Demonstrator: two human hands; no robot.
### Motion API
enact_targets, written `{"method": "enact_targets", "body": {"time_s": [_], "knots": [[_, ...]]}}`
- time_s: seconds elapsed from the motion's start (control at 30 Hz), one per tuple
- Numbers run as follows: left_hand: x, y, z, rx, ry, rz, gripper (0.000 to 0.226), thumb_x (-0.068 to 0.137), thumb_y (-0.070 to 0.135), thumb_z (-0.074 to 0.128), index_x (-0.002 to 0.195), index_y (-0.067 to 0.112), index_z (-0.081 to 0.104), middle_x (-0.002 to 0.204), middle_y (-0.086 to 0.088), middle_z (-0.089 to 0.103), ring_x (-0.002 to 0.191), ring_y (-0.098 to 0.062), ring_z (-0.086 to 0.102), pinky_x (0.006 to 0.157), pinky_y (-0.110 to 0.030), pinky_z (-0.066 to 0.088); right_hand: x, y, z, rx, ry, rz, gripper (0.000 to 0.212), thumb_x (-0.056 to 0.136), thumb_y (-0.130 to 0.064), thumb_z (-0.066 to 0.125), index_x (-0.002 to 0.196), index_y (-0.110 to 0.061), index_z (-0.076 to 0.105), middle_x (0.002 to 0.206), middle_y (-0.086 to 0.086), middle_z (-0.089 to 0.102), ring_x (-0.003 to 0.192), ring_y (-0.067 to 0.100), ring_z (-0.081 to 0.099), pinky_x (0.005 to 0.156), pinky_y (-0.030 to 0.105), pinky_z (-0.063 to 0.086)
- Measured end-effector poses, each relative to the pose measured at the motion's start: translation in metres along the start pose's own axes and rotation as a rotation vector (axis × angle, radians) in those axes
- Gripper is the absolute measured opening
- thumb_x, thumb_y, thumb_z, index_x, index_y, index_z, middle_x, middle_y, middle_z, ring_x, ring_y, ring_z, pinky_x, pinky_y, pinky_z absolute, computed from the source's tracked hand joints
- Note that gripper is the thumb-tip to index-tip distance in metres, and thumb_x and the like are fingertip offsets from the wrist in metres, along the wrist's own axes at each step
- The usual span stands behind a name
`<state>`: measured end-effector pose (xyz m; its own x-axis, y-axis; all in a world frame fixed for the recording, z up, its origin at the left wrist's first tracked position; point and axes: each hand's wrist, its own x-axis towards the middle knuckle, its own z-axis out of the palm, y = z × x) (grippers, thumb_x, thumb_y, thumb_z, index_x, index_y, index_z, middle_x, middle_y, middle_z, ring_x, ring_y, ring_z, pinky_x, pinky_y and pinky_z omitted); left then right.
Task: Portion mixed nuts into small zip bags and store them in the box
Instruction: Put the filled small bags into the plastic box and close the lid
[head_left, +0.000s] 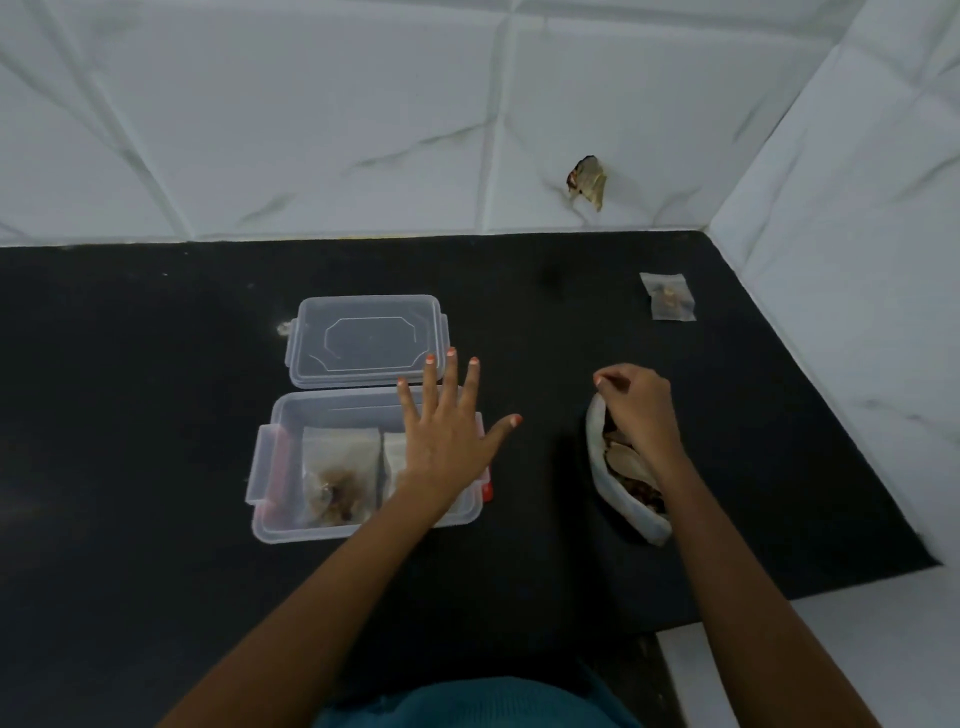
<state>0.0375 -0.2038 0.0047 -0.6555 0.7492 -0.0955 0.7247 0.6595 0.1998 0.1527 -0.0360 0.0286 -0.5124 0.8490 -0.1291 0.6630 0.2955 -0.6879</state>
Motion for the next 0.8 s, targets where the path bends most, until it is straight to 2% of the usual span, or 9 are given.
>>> {"method": "enact_targets", "body": {"time_s": [0.17, 0.23, 0.33, 0.43, 0.57, 0.7, 0.8], "knots": [[0.002, 0.0, 0.005, 0.037, 0.021, -0.016, 0.078, 0.089, 0.067, 0.024, 0.148, 0.025, -0.005, 0.156, -0.005, -0.016, 0.143, -0.025, -0.017, 0.11, -0.048, -0.014, 0.067, 0.031, -0.028, -0.006, 0.046, 0.029, 0.021, 0.091, -0.014, 0.054, 0.11, -0.01, 0.063, 0.11, 0.007, 0.063, 0.095, 0.015, 0.058, 0.079, 0.026, 0.044], [0.002, 0.001, 0.006, 0.047, 0.046, -0.018, 0.083, 0.081, 0.073, 0.01, 0.148, 0.027, -0.003, 0.157, -0.004, -0.014, 0.14, -0.024, -0.021, 0.107, -0.047, -0.017, 0.097, 0.041, -0.035, 0.024, 0.095, 0.051, 0.024, 0.09, -0.015, 0.056, 0.112, -0.006, 0.063, 0.112, 0.011, 0.064, 0.1, 0.02, 0.06, 0.078, 0.025, 0.044], [0.002, 0.002, 0.006, 0.044, 0.047, -0.021, 0.091, 0.067, 0.07, -0.007, 0.148, 0.028, -0.002, 0.157, -0.003, -0.012, 0.133, -0.019, -0.027, 0.104, -0.045, -0.022, 0.135, 0.055, -0.041, 0.092, 0.166, 0.123, 0.025, 0.09, -0.015, 0.057, 0.11, -0.002, 0.063, 0.11, 0.015, 0.064, 0.101, 0.025, 0.061, 0.076, 0.025, 0.043], [0.002, 0.002, 0.007, 0.026, 0.067, -0.035, 0.087, 0.069, 0.07, -0.003, 0.147, 0.03, 0.001, 0.156, -0.001, -0.01, 0.134, -0.018, -0.024, 0.105, -0.044, -0.022, 0.169, 0.065, -0.044, 0.16, 0.229, 0.152, 0.026, 0.089, -0.016, 0.057, 0.111, -0.003, 0.063, 0.113, 0.012, 0.062, 0.105, 0.025, 0.059, 0.083, 0.025, 0.043], [0.002, 0.002, 0.009, -0.013, 0.083, -0.037, 0.08, 0.074, 0.069, 0.004, 0.144, 0.031, 0.004, 0.153, 0.004, -0.01, 0.137, -0.017, -0.02, 0.107, -0.044, -0.021, 0.208, 0.081, -0.042, 0.13, 0.26, 0.24, 0.041, 0.085, -0.032, 0.062, 0.118, -0.008, 0.057, 0.126, 0.014, 0.052, 0.112, 0.028, 0.054, 0.093, 0.038, 0.047], [0.003, 0.001, 0.011, -0.047, 0.08, -0.054, 0.075, 0.076, 0.068, 0.008, 0.141, 0.032, 0.002, 0.152, 0.006, -0.009, 0.138, -0.017, -0.018, 0.108, -0.044, -0.02, 0.229, 0.09, -0.041, 0.122, 0.241, 0.316, 0.054, 0.081, -0.038, 0.065, 0.125, -0.011, 0.051, 0.134, 0.013, 0.043, 0.119, 0.03, 0.046, 0.098, 0.044, 0.043], [0.003, 0.001, 0.012, -0.051, 0.078, -0.068, 0.073, 0.076, 0.068, 0.009, 0.14, 0.033, 0.001, 0.15, 0.008, -0.011, 0.138, -0.015, -0.019, 0.108, -0.043, -0.02, 0.24, 0.096, -0.04, 0.113, 0.209, 0.366, 0.057, 0.078, -0.043, 0.066, 0.124, -0.013, 0.053, 0.133, 0.012, 0.046, 0.119, 0.03, 0.046, 0.1, 0.046, 0.041]]}}
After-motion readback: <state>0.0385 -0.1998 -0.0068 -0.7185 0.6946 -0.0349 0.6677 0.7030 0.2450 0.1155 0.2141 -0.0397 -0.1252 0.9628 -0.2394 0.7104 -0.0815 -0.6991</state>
